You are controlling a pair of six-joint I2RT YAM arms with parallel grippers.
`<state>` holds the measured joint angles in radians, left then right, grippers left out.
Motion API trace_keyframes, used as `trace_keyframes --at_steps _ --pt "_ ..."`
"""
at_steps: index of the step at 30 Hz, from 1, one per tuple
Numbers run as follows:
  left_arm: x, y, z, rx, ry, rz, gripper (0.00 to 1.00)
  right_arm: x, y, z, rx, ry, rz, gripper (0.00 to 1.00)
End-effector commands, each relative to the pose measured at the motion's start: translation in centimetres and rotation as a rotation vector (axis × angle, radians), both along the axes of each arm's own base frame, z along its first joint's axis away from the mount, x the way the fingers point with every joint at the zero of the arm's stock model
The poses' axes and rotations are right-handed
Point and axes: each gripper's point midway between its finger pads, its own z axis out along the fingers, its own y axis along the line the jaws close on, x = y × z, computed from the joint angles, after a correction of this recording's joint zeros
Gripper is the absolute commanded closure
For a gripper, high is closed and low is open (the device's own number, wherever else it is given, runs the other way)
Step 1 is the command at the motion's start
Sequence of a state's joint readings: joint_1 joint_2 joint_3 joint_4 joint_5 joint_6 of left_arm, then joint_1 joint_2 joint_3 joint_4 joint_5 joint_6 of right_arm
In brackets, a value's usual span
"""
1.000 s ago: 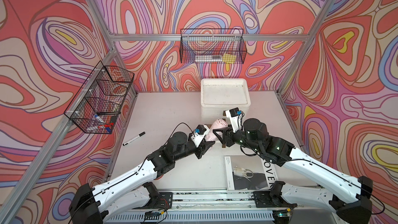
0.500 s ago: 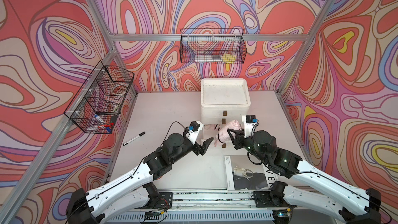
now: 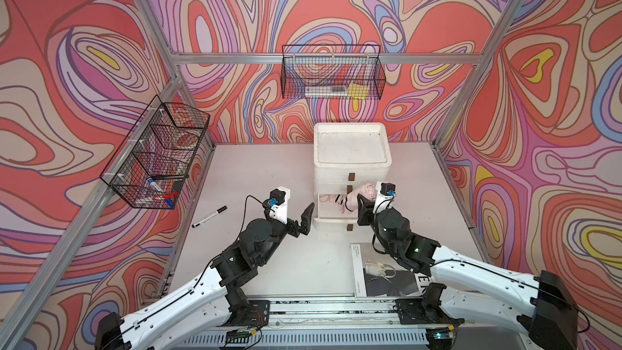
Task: Place the umbrella in the drawer by color
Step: Place the umbrella in the drawer.
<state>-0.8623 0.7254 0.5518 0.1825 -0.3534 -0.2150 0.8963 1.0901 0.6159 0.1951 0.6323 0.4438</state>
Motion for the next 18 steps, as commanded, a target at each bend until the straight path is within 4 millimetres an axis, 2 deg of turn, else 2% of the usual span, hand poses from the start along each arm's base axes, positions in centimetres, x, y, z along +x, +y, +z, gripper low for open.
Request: trace_keyframes --at_steps 1,4,6,9,11,14,15,18 --pt "0.4 1.3 -0.1 -0.028 -0.001 0.071 0.01 1.3 2.6 2.0 0.112 -0.044 0.036 0.71" --pt "0.6 1.2 -0.4 -0.023 0.002 0.077 0.01 2.0 4.6 -0.1 0.095 0.024 0.075 0.58" --pt "0.7 1.1 -0.6 -0.014 0.006 0.078 0.01 2.3 5.3 -1.3 0.064 0.064 0.081 0.5" --pt "0.9 1.0 -1.0 0.004 0.014 0.082 0.01 2.5 5.5 -2.8 -0.029 0.119 0.088 0.31" --pt "1.1 1.1 -1.3 0.009 0.016 0.095 0.01 2.4 5.6 -3.3 -0.086 0.144 0.101 0.26" --pt "1.3 1.4 -0.9 -0.009 0.005 0.117 0.01 2.2 5.0 -4.1 -0.155 0.171 0.092 0.24" --pt "1.3 1.5 -2.4 0.009 0.022 0.123 0.01 2.1 4.6 -4.2 -0.169 0.176 0.084 0.23" --pt "1.3 1.6 -2.6 0.004 0.019 0.13 0.01 1.8 3.7 -4.0 -0.197 0.166 0.067 0.23"
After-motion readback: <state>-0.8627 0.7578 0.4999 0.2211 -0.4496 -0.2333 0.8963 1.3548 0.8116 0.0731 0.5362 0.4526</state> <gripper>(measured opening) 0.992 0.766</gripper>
